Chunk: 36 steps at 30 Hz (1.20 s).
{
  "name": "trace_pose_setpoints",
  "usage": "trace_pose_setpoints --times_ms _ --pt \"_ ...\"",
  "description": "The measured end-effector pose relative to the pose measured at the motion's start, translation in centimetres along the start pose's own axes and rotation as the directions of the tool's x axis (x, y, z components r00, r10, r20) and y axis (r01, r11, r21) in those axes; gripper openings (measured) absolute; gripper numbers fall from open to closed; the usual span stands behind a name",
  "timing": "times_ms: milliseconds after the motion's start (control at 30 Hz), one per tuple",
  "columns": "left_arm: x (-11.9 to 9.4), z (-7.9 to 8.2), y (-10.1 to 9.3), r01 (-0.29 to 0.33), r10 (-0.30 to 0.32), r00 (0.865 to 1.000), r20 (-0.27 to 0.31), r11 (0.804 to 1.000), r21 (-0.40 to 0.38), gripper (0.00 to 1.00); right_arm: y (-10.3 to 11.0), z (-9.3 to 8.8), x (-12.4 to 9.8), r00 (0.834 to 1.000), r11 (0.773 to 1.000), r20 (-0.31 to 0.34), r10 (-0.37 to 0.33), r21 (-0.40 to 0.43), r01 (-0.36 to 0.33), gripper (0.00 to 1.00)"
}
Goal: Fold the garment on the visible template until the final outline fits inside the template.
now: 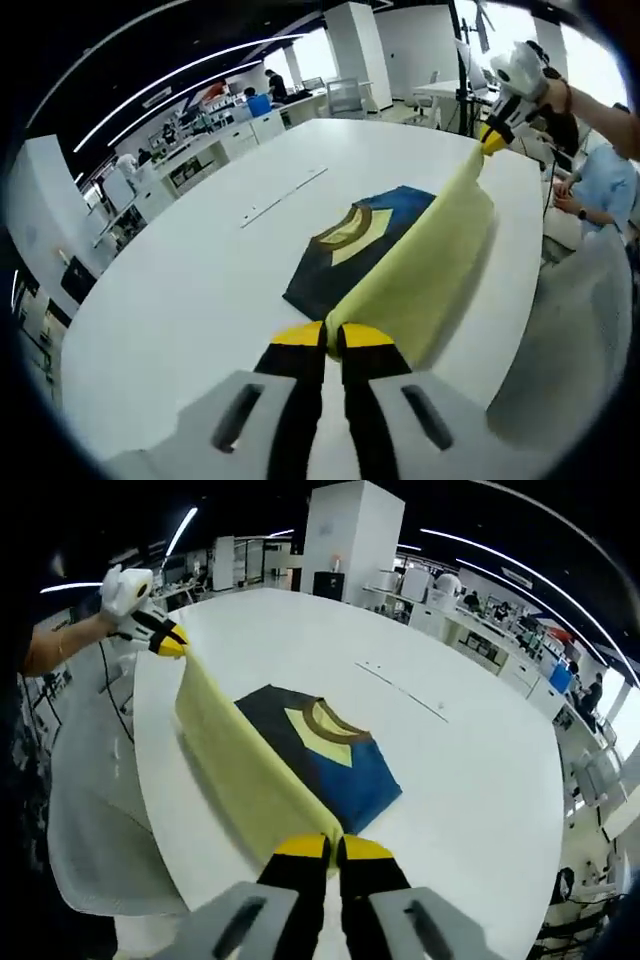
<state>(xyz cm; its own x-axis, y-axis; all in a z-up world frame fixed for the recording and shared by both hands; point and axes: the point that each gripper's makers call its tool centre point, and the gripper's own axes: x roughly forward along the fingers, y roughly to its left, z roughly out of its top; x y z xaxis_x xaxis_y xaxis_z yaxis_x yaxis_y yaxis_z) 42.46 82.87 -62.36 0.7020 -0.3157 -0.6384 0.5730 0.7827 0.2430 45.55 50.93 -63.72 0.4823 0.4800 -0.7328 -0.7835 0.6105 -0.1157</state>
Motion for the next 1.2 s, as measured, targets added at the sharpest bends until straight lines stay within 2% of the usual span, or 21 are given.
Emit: trace_pose_setpoints --times_ms 33,200,333,467,633,800,1000,1200 --pt "0.2 0.3 0.6 -0.020 0.020 1.000 0.006 1.000 -0.008 0.02 -0.3 0.4 0.1 1.000 1.000 0.007 -0.004 -0.003 0.004 0.00" --pt "1.0 1.4 1.7 -0.048 0.047 0.998 0.028 0.999 0.003 0.02 -1.9 1.8 0.8 0.999 0.999 0.016 -0.039 -0.006 0.039 0.00" --pt "2.1 2.4 2.7 -0.059 0.061 0.997 0.054 0.998 -0.035 0.02 -3.5 2.4 1.6 0.997 0.996 0.002 -0.081 -0.021 0.081 0.00" --pt "3.2 3.1 4.0 -0.090 0.091 0.994 0.053 0.996 -0.024 0.02 -4.6 3.4 2.3 0.996 0.996 0.019 -0.092 0.000 0.092 0.00" --pt "4.6 3.4 5.3 -0.105 0.106 0.993 0.048 0.994 -0.020 0.02 -5.8 4.3 3.4 0.990 0.990 0.020 -0.142 -0.003 0.142 0.00" --pt "6.0 4.0 6.3 -0.133 0.134 0.990 0.051 0.991 -0.013 0.02 -7.3 4.9 4.9 0.981 0.980 0.000 -0.192 -0.046 0.192 0.00" --pt "8.1 3.7 7.5 -0.183 0.182 0.983 0.018 0.982 0.045 0.02 -8.7 5.2 7.1 0.980 0.980 -0.009 -0.201 -0.014 0.201 0.00" --pt "10.8 2.5 8.2 -0.179 0.179 0.984 -0.024 0.984 0.000 0.02 -9.9 4.3 10.1 0.980 0.981 -0.049 -0.194 0.024 0.195 0.00"
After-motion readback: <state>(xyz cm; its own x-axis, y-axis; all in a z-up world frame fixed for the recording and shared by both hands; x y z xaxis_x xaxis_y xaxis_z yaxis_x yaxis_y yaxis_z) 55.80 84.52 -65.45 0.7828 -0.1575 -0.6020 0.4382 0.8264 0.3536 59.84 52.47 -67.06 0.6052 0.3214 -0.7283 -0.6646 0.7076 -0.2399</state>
